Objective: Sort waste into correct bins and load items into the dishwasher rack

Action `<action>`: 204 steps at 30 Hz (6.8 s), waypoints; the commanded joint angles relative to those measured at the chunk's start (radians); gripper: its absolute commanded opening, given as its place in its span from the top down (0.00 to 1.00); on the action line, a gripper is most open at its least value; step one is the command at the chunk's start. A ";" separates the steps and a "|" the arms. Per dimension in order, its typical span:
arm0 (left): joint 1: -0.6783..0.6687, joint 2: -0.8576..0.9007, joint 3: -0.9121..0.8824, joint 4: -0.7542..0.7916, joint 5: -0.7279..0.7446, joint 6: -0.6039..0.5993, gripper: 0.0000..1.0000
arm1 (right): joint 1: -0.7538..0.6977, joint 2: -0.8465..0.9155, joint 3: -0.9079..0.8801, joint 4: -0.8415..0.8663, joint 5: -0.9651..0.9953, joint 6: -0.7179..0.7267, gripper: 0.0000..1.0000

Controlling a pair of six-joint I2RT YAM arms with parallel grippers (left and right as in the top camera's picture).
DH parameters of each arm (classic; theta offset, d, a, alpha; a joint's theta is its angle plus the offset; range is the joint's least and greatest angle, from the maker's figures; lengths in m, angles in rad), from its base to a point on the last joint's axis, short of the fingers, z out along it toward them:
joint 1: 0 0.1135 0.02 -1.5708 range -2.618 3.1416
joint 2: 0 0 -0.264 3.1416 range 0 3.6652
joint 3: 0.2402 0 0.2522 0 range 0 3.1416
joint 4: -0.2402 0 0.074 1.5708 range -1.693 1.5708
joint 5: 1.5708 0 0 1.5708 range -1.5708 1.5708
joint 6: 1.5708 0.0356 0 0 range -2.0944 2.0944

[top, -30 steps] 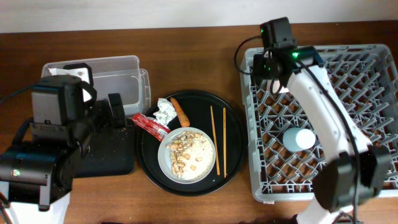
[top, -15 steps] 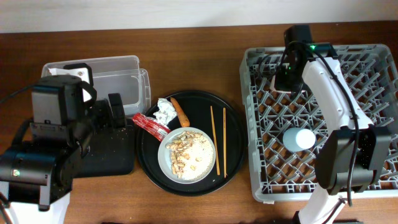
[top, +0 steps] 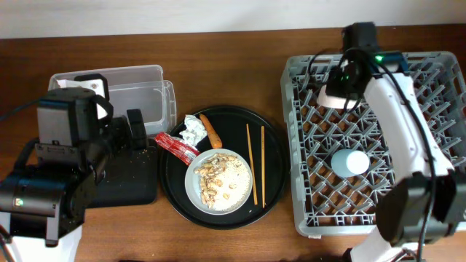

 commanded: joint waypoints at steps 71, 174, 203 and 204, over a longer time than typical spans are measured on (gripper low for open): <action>0.004 0.000 0.009 0.001 -0.014 -0.013 0.00 | 0.441 0.210 -0.305 0.004 -0.302 0.175 0.76; 0.004 0.000 0.009 0.001 -0.014 -0.013 0.00 | 0.468 0.351 -0.080 0.018 -0.285 0.142 0.96; 0.004 0.000 0.009 0.001 -0.014 -0.013 0.00 | 0.130 -0.014 0.084 -0.204 -0.257 -0.153 0.48; 0.004 0.000 0.009 0.001 -0.014 -0.013 0.00 | 0.130 -0.050 0.084 -0.203 -0.261 -0.153 0.46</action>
